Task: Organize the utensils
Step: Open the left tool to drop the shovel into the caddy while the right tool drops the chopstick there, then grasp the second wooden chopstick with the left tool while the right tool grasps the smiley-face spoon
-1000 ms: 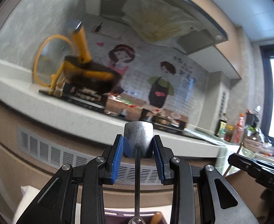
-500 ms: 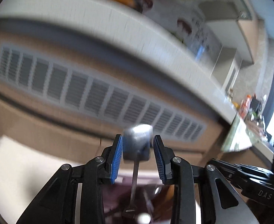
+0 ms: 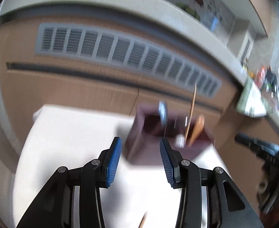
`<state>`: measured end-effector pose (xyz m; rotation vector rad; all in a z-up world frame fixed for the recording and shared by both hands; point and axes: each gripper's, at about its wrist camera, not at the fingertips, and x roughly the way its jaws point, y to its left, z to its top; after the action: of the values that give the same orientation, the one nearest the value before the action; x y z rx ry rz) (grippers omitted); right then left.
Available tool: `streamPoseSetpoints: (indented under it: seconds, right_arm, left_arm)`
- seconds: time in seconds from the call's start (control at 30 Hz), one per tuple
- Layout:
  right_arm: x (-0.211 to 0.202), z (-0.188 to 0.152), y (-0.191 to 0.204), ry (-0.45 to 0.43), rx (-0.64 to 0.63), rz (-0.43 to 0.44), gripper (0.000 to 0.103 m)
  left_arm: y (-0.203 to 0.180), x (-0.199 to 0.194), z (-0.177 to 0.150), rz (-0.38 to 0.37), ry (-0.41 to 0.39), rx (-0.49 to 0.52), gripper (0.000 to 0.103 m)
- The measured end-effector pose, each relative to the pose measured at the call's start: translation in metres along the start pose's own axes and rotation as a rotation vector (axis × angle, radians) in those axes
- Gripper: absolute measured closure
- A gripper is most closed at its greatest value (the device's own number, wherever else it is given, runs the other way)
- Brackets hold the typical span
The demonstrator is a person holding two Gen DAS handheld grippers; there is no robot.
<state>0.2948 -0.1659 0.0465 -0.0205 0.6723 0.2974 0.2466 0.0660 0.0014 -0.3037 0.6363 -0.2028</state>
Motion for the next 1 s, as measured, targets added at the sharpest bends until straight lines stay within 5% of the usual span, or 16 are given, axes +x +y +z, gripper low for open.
streamPoseSetpoints:
  seconds: [0.13, 0.33, 0.87, 1.0]
  right_arm:
    - [0.004, -0.047, 0.012, 0.088, -0.005, 0.015, 0.083]
    - [0.034, -0.108, 0.037, 0.251, 0.02, 0.117, 0.083]
    - [0.068, -0.12, 0.086, 0.271, -0.191, -0.027, 0.09]
    - [0.054, -0.128, 0.079, 0.274, -0.155, 0.045, 0.097]
  left_arm:
    - [0.0, -0.01, -0.056, 0.078, 0.16, 0.118, 0.06]
    - [0.013, -0.023, -0.109, 0.092, 0.291, 0.124, 0.06]
    - [0.015, -0.04, -0.131, 0.089, 0.34, 0.155, 0.06]
    - [0.006, -0.043, -0.136, 0.066, 0.371, 0.183, 0.06]
